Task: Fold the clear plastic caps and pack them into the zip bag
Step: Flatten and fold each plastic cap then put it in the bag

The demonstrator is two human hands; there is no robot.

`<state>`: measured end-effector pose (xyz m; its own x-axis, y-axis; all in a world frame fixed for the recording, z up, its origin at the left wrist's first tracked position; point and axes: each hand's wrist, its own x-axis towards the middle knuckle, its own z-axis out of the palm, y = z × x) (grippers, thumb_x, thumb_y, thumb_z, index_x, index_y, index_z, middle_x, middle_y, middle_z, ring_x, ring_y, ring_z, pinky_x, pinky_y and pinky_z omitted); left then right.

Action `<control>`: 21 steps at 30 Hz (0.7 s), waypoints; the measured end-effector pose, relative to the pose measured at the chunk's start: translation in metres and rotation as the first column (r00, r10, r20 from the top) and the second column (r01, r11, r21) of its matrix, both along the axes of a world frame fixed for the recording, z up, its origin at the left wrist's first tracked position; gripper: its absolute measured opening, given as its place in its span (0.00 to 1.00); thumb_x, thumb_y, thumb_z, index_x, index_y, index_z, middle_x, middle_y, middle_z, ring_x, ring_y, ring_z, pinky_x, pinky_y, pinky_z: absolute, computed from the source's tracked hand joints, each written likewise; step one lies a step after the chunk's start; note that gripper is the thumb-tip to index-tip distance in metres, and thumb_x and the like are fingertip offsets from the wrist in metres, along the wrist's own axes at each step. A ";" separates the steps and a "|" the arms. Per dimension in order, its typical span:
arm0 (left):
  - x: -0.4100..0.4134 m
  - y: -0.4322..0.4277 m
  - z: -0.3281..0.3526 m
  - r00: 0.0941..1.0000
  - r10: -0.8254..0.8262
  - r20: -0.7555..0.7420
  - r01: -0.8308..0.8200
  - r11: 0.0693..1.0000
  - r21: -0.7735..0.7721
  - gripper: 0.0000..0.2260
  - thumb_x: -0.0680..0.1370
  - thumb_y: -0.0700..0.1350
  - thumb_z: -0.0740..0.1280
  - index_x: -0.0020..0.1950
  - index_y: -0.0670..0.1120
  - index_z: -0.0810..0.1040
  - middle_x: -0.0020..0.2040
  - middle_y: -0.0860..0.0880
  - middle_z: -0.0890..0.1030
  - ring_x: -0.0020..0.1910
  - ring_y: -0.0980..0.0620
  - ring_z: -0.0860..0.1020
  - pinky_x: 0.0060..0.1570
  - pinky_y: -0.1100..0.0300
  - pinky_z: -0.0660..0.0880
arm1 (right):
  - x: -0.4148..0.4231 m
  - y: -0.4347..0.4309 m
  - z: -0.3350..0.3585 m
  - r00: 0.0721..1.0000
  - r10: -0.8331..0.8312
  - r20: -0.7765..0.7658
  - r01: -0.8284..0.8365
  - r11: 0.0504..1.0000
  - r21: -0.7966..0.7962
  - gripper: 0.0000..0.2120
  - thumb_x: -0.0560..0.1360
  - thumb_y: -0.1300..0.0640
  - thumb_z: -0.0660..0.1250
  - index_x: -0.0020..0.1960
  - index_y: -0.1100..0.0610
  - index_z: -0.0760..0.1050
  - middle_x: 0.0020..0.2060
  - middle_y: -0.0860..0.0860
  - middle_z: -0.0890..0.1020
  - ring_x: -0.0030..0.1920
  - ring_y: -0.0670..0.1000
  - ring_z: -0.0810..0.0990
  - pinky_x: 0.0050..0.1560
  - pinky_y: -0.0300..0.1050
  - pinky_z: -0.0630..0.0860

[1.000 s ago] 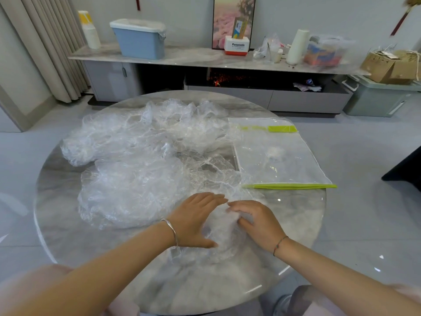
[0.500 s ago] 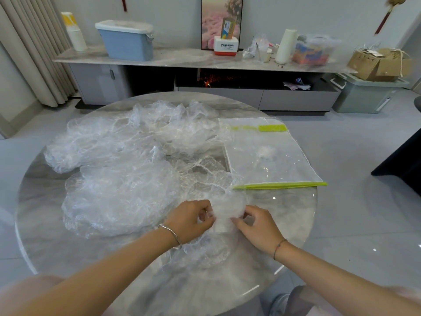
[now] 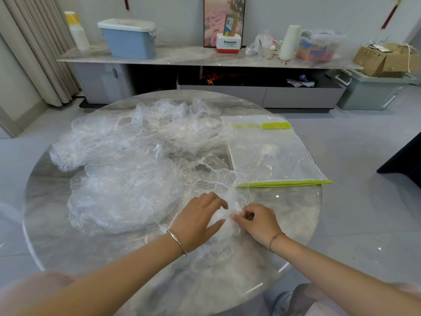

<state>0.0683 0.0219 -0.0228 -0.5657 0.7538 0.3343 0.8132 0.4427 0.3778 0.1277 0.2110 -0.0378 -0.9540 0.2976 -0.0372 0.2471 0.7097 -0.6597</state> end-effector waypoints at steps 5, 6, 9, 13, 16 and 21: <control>0.000 -0.002 -0.016 0.999 -0.020 -0.028 0.007 0.916 -0.400 0.38 0.73 0.68 0.36 0.76 0.49 0.58 0.76 0.51 0.59 0.74 0.51 0.57 0.72 0.59 0.52 | 0.003 -0.002 0.001 0.985 0.086 -0.152 -0.074 0.994 0.083 0.15 0.68 0.53 0.74 0.43 0.49 0.67 0.42 0.43 0.72 0.43 0.43 0.71 0.52 0.42 0.65; -0.001 -0.004 -0.018 0.999 -0.005 0.050 0.027 0.890 -0.454 0.41 0.69 0.68 0.32 0.77 0.49 0.51 0.77 0.53 0.52 0.76 0.52 0.50 0.72 0.59 0.42 | 0.002 0.000 0.004 0.966 0.154 -0.209 -0.129 0.983 0.129 0.13 0.69 0.54 0.72 0.47 0.50 0.69 0.47 0.43 0.72 0.48 0.42 0.71 0.55 0.41 0.64; -0.007 -0.007 -0.020 0.995 0.001 0.101 0.048 0.872 -0.487 0.44 0.66 0.69 0.29 0.77 0.51 0.46 0.78 0.54 0.49 0.76 0.53 0.44 0.70 0.60 0.35 | 0.002 0.006 0.016 0.864 0.439 -0.248 -0.336 0.868 0.366 0.12 0.73 0.52 0.65 0.56 0.50 0.75 0.57 0.43 0.75 0.62 0.41 0.68 0.65 0.34 0.56; -0.010 -0.007 -0.018 0.983 0.018 0.182 0.063 0.901 -0.430 0.42 0.69 0.71 0.33 0.77 0.51 0.51 0.77 0.55 0.53 0.76 0.55 0.46 0.71 0.61 0.37 | 0.009 0.011 0.015 0.845 0.533 0.031 -0.513 0.793 0.329 0.23 0.78 0.43 0.60 0.71 0.48 0.65 0.67 0.40 0.68 0.71 0.41 0.58 0.67 0.28 0.45; -0.009 -0.006 -0.007 0.978 0.031 0.208 0.036 0.949 -0.312 0.38 0.72 0.70 0.41 0.75 0.51 0.59 0.74 0.55 0.60 0.75 0.55 0.53 0.73 0.60 0.44 | 0.012 0.012 0.012 0.846 0.517 0.133 -0.531 0.789 0.308 0.32 0.75 0.34 0.57 0.74 0.48 0.59 0.71 0.42 0.65 0.73 0.42 0.56 0.69 0.32 0.47; -0.004 -0.005 0.000 0.994 -0.068 0.081 0.082 0.979 -0.184 0.31 0.71 0.71 0.56 0.64 0.51 0.71 0.61 0.55 0.72 0.63 0.56 0.66 0.67 0.66 0.54 | 0.009 0.013 0.018 0.835 0.530 0.150 -0.550 0.782 0.294 0.39 0.68 0.31 0.58 0.74 0.47 0.58 0.69 0.43 0.67 0.71 0.43 0.60 0.69 0.34 0.50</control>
